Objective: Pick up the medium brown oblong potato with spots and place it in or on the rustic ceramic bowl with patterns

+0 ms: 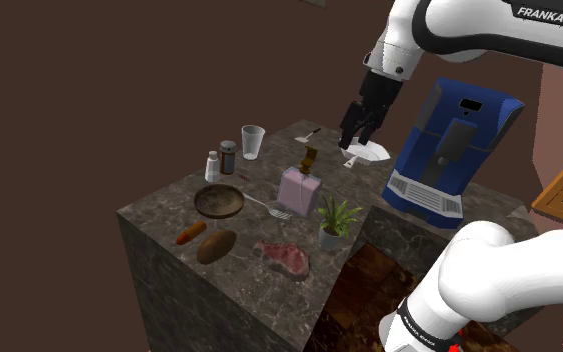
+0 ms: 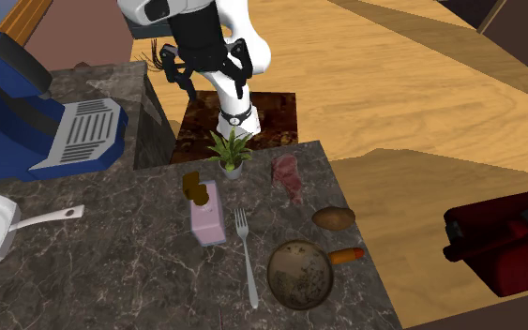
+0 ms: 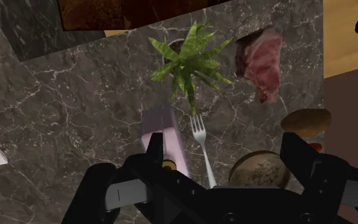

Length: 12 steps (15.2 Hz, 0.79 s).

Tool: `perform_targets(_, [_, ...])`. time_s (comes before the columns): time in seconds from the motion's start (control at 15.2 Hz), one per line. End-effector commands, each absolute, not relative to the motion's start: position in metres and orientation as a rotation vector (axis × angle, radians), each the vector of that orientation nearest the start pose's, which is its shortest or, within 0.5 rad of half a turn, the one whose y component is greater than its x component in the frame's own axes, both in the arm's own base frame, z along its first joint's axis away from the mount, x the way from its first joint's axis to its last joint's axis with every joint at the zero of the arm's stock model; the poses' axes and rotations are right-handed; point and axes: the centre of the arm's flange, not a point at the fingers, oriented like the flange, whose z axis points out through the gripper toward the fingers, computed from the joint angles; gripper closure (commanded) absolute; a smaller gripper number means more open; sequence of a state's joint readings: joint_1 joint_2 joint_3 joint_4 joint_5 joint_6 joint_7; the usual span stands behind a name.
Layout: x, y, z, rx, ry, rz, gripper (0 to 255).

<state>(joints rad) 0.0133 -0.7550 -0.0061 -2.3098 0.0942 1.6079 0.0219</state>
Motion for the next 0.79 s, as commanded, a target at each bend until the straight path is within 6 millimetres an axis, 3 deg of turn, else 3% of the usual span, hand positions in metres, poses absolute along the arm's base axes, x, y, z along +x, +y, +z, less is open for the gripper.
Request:
perform_targets(0.0, [0.32,0.011,0.607,-3.041,0.021,-0.078,0])
perform_targets(0.73, [0.344,0.123,0.52,-2.935,0.734,0.065,0])
